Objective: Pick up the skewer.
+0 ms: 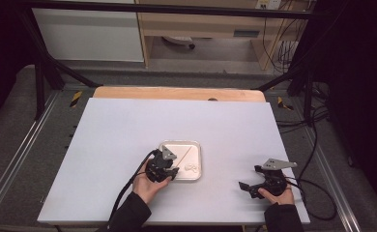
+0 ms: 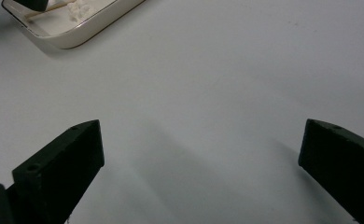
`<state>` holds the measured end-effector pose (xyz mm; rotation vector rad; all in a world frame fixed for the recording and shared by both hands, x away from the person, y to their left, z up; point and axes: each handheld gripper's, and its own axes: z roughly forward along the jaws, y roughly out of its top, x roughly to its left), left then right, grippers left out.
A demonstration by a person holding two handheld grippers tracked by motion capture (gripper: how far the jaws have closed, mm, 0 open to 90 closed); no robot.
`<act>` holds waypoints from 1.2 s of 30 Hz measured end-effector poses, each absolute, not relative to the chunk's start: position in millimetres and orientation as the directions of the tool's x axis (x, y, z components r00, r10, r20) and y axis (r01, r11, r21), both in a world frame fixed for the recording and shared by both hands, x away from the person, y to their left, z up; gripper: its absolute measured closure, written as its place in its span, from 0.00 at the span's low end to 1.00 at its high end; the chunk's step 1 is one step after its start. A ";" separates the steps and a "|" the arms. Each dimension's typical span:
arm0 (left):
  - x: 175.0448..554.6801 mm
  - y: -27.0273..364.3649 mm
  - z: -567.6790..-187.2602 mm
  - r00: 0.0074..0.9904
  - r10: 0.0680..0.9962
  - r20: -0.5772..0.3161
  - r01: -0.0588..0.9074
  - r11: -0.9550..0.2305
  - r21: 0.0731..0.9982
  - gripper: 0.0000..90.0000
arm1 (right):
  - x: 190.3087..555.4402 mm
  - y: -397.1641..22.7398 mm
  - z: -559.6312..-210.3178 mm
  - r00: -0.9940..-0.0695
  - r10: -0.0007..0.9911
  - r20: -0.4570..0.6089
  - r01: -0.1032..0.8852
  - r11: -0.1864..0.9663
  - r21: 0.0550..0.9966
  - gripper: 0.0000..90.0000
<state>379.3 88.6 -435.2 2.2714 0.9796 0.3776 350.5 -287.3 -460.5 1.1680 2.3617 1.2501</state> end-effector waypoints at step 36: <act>373.6 83.8 -443.3 0.636 0.771 0.017 0.552 -0.471 0.688 0.99 | 350.5 -287.2 -460.4 -0.660 0.735 0.158 0.543 0.322 0.775 0.01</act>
